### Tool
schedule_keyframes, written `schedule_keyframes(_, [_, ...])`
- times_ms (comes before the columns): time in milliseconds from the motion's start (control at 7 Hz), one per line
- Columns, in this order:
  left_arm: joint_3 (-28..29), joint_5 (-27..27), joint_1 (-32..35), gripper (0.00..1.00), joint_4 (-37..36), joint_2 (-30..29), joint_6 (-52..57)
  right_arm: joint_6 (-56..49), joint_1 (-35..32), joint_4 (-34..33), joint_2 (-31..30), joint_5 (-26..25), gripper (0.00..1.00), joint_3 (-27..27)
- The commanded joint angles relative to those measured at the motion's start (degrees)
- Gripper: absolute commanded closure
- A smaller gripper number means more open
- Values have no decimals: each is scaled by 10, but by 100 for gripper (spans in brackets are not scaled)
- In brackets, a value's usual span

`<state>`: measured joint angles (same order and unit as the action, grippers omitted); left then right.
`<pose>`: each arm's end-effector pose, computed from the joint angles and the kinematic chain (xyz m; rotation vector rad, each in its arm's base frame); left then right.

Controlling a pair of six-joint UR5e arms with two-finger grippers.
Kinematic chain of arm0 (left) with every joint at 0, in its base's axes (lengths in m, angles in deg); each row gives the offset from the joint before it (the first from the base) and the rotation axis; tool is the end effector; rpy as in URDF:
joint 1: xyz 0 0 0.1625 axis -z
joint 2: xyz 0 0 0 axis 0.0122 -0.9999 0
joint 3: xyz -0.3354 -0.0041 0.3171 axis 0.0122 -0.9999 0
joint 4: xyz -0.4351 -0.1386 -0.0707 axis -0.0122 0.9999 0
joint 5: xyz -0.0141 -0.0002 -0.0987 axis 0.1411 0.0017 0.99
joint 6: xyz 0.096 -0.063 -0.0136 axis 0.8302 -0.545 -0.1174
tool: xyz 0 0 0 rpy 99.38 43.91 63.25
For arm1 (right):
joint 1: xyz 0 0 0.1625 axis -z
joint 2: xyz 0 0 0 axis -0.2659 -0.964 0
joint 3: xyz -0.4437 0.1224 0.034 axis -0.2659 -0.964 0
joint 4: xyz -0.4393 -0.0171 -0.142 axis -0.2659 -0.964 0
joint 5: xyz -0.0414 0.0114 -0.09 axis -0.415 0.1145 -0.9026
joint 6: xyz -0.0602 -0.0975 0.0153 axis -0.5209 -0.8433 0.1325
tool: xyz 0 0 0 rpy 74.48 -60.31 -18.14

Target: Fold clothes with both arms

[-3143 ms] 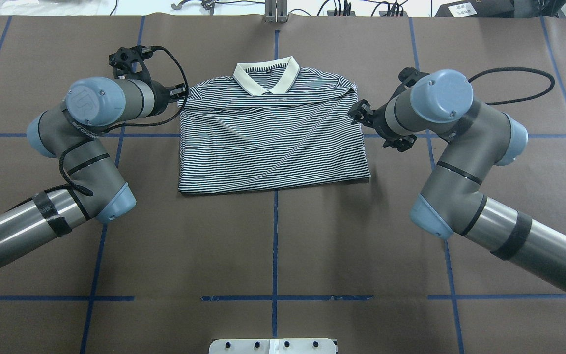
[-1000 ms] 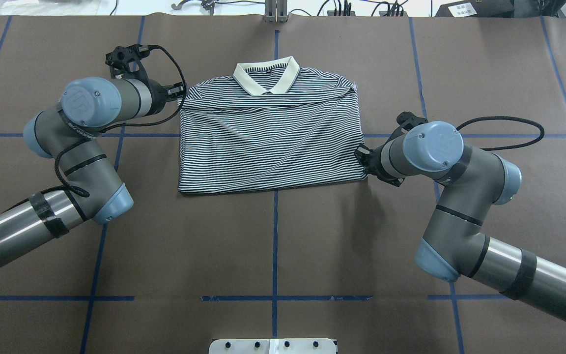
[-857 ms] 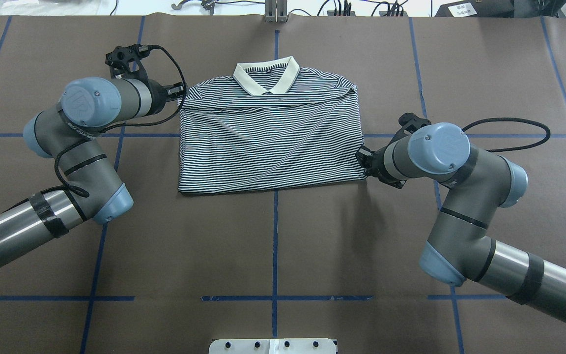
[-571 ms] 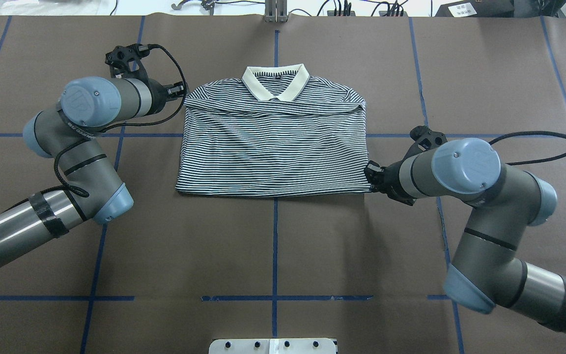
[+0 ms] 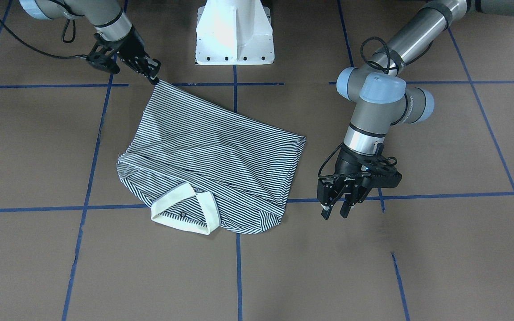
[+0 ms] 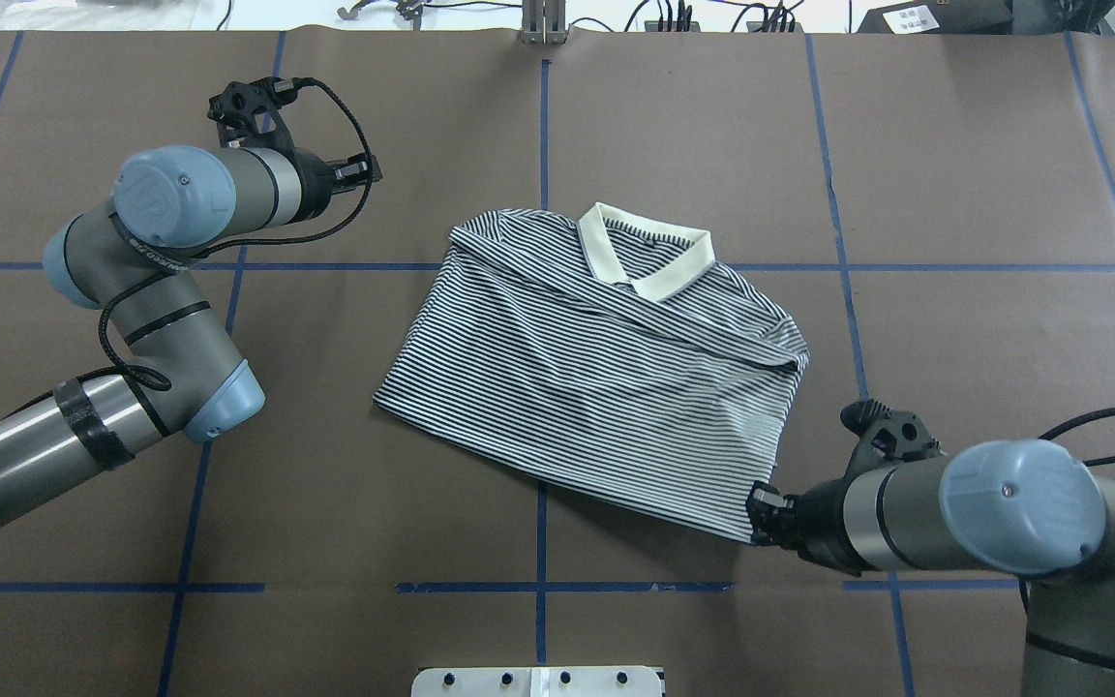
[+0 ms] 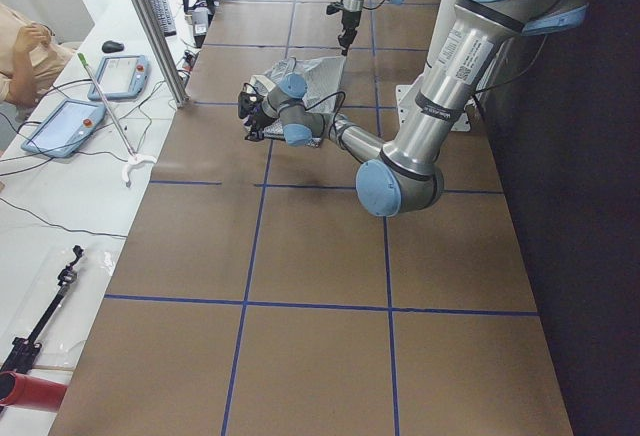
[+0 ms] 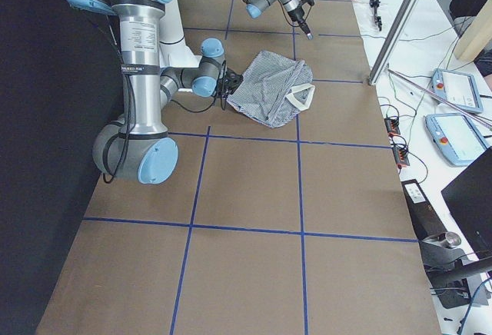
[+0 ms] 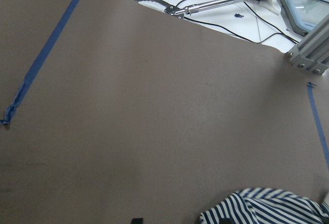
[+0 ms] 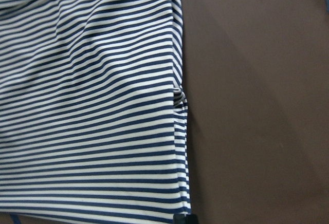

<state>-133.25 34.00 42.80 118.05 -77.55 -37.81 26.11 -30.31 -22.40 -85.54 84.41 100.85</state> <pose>0.5002 -0.6309 0.3490 0.5368 1.0514 -0.4543 -0.4721 -0.2379 0.3533 -0.2589 -0.9943 0.4749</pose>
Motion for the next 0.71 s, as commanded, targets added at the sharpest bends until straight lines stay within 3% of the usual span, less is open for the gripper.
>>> schedule_keyframes(0, [-35,2,0,42,-4,1,-2,42,93,0,-10,-6,100,19])
schedule_keyframes(143, [-70,4,-3,41,-6,18,-4,44,104,0,-22,-12,1,19])
schedule_keyframes(286, [-126,9,-8,40,-7,52,-7,44,109,0,-43,-14,0,18])
schedule_keyframes(429, [-154,78,-9,40,-5,79,-52,46,103,1,-45,-28,0,46])
schedule_keyframes(571, [-177,103,-17,38,-11,85,-96,50,84,1,-48,-82,0,88])
